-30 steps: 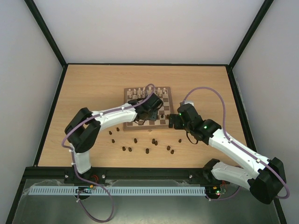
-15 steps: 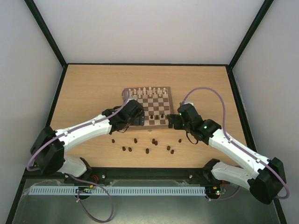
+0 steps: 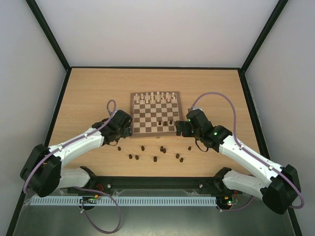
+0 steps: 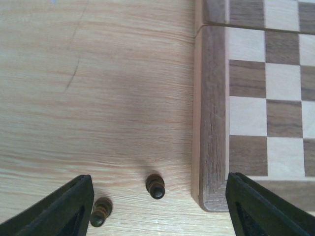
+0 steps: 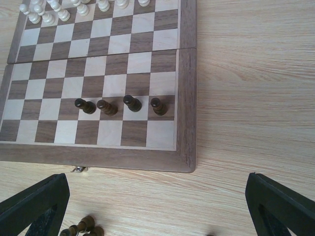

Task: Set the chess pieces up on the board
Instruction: Pick up the chess piece at the center of the board.

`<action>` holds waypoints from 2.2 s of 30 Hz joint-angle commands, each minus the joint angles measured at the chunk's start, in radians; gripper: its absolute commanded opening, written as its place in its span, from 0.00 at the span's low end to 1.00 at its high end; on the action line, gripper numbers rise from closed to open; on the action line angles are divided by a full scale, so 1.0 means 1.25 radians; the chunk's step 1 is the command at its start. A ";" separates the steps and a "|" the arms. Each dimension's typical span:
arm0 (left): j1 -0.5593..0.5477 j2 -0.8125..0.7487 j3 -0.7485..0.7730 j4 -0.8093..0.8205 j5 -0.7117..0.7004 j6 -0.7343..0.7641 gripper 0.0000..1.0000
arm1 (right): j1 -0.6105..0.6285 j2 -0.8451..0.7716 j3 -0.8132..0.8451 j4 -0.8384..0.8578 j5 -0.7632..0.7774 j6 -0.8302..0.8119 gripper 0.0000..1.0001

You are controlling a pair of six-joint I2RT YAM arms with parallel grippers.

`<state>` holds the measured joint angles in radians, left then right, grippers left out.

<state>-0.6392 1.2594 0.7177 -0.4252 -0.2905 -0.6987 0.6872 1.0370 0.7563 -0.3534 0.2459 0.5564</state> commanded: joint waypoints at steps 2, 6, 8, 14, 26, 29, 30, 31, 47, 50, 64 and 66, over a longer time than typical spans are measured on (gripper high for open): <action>0.014 0.043 -0.019 0.047 0.036 0.014 0.66 | -0.003 0.001 -0.011 0.002 -0.003 -0.009 0.99; 0.015 0.073 -0.020 0.059 0.039 0.023 0.57 | -0.002 0.000 -0.012 0.003 -0.001 -0.008 0.99; 0.015 0.089 -0.017 0.059 0.040 0.025 0.53 | -0.003 0.001 -0.013 0.004 -0.004 -0.009 0.99; 0.016 0.107 -0.023 0.065 0.037 0.029 0.43 | -0.002 0.002 -0.014 0.006 0.000 -0.009 0.99; 0.020 0.118 -0.046 0.070 0.039 0.020 0.38 | -0.002 0.004 -0.016 0.008 -0.006 -0.011 0.99; 0.020 0.120 -0.050 0.074 0.043 0.019 0.37 | -0.002 0.004 -0.015 0.008 -0.004 -0.011 0.99; 0.020 0.120 -0.050 0.075 0.043 0.018 0.36 | -0.002 0.003 -0.016 0.008 -0.005 -0.010 0.99; 0.019 0.120 -0.052 0.075 0.044 0.019 0.35 | -0.002 0.004 -0.016 0.008 -0.005 -0.011 0.99; 0.019 0.139 -0.066 0.086 0.054 0.020 0.26 | -0.002 0.005 -0.017 0.009 -0.005 -0.011 0.99; 0.019 0.140 -0.061 0.090 0.056 0.020 0.22 | -0.002 0.005 -0.017 0.010 -0.006 -0.012 0.99; 0.018 0.099 0.009 0.016 0.037 0.048 0.10 | -0.002 0.006 -0.016 0.010 -0.009 -0.012 0.99; 0.014 0.091 0.042 -0.008 0.038 0.057 0.10 | -0.002 0.006 -0.016 0.009 -0.004 -0.012 0.99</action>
<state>-0.6205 1.4147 0.6827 -0.3599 -0.2287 -0.6567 0.6872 1.0401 0.7456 -0.3374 0.2359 0.5491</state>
